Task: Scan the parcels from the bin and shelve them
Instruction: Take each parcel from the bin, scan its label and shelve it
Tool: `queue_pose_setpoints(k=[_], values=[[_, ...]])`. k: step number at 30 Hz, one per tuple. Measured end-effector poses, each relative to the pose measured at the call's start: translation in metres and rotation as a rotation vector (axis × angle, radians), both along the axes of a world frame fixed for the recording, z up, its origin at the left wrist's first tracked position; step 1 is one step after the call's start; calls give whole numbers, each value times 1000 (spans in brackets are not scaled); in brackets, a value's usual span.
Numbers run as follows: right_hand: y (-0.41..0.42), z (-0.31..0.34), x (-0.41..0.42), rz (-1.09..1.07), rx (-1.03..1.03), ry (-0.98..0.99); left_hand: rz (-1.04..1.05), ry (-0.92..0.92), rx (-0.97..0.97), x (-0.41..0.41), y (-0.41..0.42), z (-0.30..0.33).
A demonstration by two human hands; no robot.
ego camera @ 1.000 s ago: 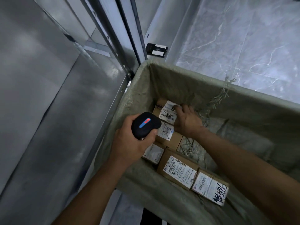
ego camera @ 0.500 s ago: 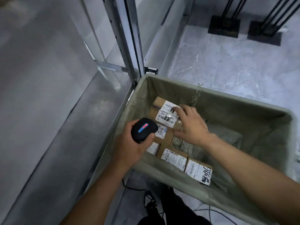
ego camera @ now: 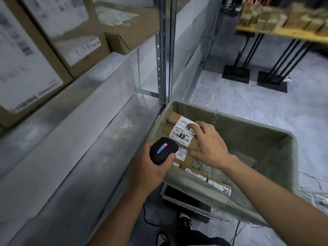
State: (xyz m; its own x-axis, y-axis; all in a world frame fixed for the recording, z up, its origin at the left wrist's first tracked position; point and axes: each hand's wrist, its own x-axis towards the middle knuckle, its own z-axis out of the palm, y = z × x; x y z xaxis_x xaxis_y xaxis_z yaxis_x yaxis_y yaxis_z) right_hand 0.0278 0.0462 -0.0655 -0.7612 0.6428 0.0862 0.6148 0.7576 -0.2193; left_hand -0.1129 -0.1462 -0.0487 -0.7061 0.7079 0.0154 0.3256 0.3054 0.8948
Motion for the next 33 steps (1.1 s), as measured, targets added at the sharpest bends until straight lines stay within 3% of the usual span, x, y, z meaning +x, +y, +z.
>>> queue_pose_setpoints(k=[13,33], values=[[-29,16,20,-45,15,10,-30,20,-20,29,-36,25],[-1,13,26,195,-80,100,198,-2,-39,84,-36,34]])
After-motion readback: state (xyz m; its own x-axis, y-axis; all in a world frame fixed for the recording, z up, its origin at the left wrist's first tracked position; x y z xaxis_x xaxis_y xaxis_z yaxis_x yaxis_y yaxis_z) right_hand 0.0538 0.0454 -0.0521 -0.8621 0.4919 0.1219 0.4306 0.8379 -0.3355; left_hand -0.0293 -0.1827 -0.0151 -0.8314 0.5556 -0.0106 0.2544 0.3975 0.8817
